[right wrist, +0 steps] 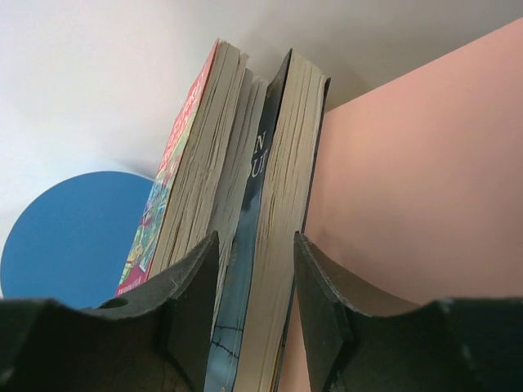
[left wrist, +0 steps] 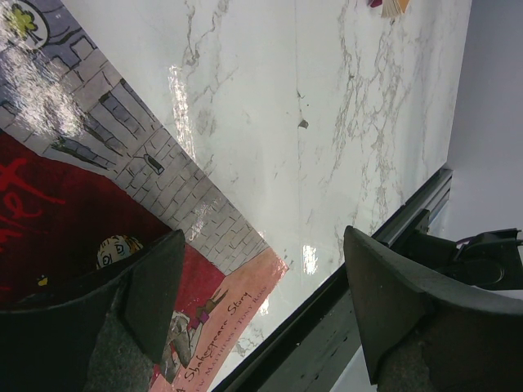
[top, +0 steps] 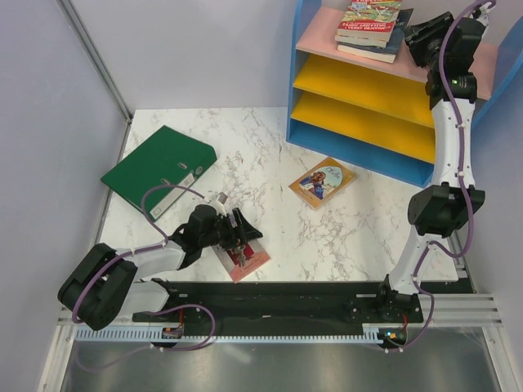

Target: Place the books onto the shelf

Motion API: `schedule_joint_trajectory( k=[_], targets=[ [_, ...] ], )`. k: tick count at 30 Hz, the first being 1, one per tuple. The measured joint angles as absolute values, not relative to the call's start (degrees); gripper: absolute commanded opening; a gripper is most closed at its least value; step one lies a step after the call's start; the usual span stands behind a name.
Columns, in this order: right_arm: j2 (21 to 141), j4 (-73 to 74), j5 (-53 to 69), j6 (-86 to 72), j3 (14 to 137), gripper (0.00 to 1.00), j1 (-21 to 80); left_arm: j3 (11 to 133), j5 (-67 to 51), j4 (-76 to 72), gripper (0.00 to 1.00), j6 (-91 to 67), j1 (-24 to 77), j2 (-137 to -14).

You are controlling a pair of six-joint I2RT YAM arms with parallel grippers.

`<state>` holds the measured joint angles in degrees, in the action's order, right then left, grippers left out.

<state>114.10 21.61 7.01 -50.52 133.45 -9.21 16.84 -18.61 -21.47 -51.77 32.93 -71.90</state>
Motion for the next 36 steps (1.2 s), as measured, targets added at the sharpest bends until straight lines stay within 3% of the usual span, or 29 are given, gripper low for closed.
schedule_joint_trajectory(
  k=[18, 36],
  targets=[
    [119.09, 21.45, 6.35, -48.71, 139.33, 0.27, -7.55, 16.84, -18.94, -21.78, 0.85, -51.75, 32.93, -72.16],
    [122.41, 18.52, 6.98, -46.54, 142.45, 0.25, -6.44, 16.84, -19.62, -22.02, 0.85, -51.77, 32.93, -72.4]
  ],
)
